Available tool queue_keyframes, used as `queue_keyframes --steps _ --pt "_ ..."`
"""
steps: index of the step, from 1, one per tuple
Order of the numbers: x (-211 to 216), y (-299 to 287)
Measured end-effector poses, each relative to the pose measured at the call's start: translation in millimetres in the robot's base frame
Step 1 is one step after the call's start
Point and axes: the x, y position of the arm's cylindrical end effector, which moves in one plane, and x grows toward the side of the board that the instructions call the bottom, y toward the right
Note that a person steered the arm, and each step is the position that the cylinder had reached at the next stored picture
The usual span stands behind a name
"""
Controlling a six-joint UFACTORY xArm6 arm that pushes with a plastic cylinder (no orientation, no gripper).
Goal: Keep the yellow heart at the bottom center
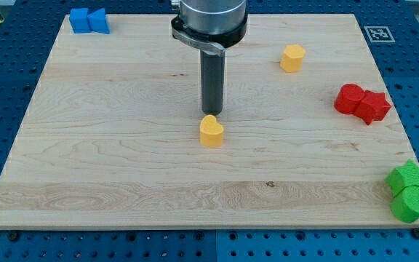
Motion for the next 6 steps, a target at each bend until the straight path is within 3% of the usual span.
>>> queue_keyframes --steps 1,4,6 --pt "25.7 2.2" --pt "38.7 -22.3" --pt "70.0 -14.0"
